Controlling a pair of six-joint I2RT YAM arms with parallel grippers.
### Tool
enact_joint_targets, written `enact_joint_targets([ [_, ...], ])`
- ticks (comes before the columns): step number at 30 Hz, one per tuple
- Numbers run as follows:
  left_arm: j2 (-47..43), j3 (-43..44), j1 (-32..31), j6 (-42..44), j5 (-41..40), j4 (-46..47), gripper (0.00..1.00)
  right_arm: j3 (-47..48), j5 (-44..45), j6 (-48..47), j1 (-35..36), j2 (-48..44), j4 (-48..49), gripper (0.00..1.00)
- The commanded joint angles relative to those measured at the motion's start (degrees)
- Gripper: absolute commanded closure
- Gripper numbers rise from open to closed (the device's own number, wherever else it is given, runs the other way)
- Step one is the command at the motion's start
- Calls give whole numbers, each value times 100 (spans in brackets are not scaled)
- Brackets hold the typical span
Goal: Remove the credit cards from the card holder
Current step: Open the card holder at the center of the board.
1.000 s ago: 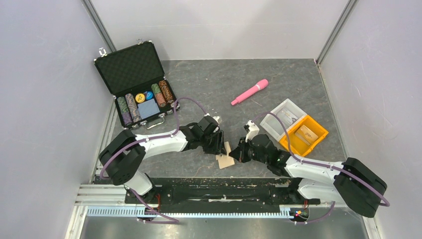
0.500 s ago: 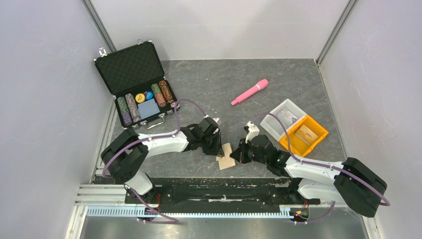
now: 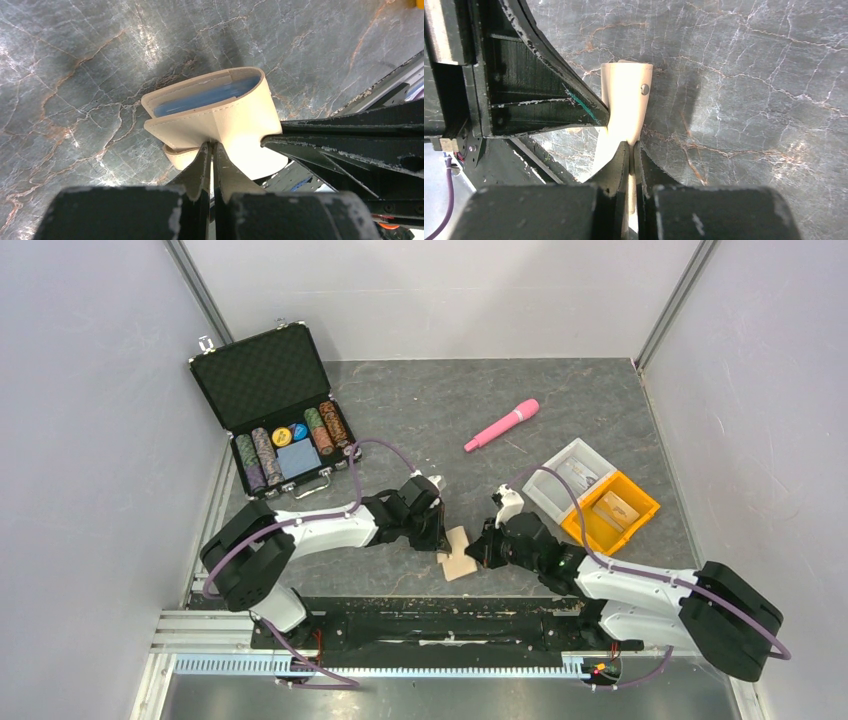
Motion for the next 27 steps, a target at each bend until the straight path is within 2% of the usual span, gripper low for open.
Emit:
enact_joint_targets([
  [1, -321, -207, -66, -22, -94, -450, 98, 36, 658, -235, -210, -209, 112, 100],
  [10, -656, -427, -59, -52, -116, -485, 98, -95, 590, -377, -438, -56, 175, 100],
  [14, -661, -322, -57, 56, -393, -667, 98, -83, 524, -606, -514, -37, 262, 100],
  [15, -661, -267, -49, 106, -472, -743, 98, -44, 535, -692, -581, -26, 210, 96],
  [17, -644, -216, -39, 190, -540, -725, 98, 128, 643, -844, -672, 4, -47, 78],
  [21, -621, -305, 2, 155, -130, -207, 98, 572, 797, -1162, -671, 5, -718, 53],
  [24, -586, -272, 11, 141, -106, -148, 98, 781, 691, -1262, -654, 9, -950, 42],
  [27, -607, -281, 56, 159, -108, -191, 98, 908, 789, -1354, -499, 83, -1095, 35],
])
